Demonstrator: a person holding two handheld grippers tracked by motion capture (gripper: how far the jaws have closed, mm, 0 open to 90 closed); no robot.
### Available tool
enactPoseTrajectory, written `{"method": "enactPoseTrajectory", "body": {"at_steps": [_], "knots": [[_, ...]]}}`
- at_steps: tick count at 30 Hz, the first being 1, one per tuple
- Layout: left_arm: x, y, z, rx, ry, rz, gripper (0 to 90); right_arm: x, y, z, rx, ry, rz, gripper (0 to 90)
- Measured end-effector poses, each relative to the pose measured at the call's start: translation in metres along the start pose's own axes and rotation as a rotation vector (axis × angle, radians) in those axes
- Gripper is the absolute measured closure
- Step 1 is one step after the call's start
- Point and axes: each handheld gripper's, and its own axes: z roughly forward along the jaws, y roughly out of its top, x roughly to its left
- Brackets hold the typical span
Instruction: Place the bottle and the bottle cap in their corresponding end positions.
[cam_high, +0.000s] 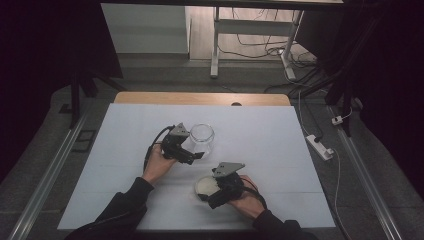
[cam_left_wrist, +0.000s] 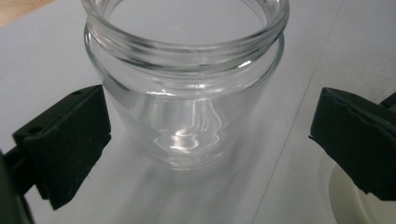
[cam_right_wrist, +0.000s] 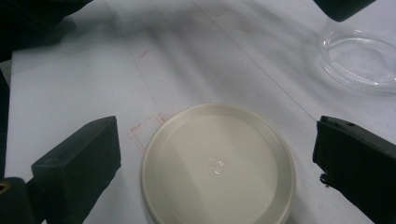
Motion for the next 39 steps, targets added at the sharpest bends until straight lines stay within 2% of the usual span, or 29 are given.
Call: {"method": "enactPoseTrajectory", "body": {"at_steps": [5, 7, 13, 19, 31, 39], "knots": [[-0.001, -0.003, -0.002, 0.019, -0.009, -0.016, 0.0, -0.001, 0.000, -0.004, -0.001, -0.004, 0.004, 0.9], [-0.002, -0.005, -0.003, 0.038, -0.006, -0.014, 0.0, -0.001, 0.000, -0.005, 0.001, -0.005, 0.006, 0.9], [-0.008, -0.011, -0.010, 0.052, -0.011, -0.017, 0.0, -0.001, -0.001, -0.010, 0.003, 0.005, 0.007, 0.1], [-0.014, -0.017, -0.019, 0.041, -0.033, -0.038, 0.0, -0.001, 0.000, -0.015, -0.013, 0.000, 0.030, 0.0], [-0.026, -0.028, -0.036, 0.031, -0.077, -0.039, 0.0, -0.003, -0.001, -0.019, 0.005, -0.035, 0.041, 0.0], [-0.037, -0.036, -0.049, 0.030, -0.085, -0.029, 0.0, -0.004, -0.002, -0.025, -0.003, -0.055, 0.054, 0.0]]}}
